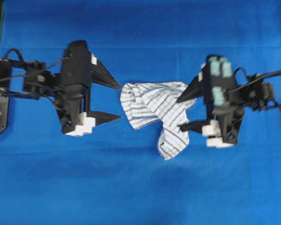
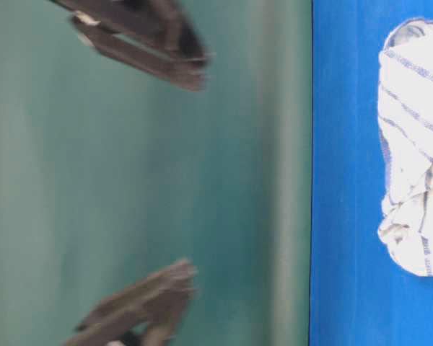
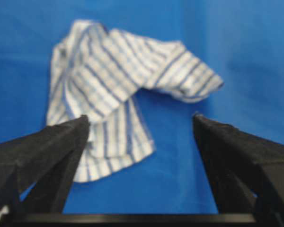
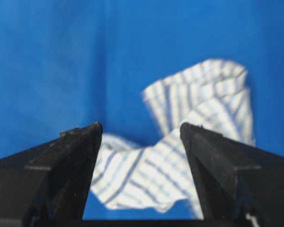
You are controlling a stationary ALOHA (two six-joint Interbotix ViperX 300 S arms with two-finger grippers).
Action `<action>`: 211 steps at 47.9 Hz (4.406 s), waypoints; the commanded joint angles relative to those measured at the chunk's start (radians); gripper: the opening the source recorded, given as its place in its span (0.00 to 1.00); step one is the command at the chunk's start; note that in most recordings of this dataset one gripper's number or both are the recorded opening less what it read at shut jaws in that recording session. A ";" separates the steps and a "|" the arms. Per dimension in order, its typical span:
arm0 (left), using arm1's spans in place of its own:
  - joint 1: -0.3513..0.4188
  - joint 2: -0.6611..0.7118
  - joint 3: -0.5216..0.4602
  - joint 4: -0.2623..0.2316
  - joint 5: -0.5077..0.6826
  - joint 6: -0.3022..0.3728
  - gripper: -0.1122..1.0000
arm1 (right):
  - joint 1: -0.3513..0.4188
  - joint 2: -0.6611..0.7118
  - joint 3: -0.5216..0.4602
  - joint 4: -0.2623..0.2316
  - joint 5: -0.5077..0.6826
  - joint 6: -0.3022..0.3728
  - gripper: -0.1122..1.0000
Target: Lift the towel with both arms.
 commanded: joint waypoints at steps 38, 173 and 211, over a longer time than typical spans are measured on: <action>-0.011 0.468 0.044 -0.003 -0.368 0.000 0.92 | 0.104 0.387 0.043 0.028 -0.299 0.018 0.71; 0.091 -0.291 -0.291 0.003 0.348 0.031 0.38 | -0.035 -0.123 -0.416 -0.123 0.287 -0.020 0.21; 0.064 -0.264 -0.198 0.000 0.264 0.031 0.93 | -0.029 -0.115 -0.325 -0.141 0.261 0.054 0.70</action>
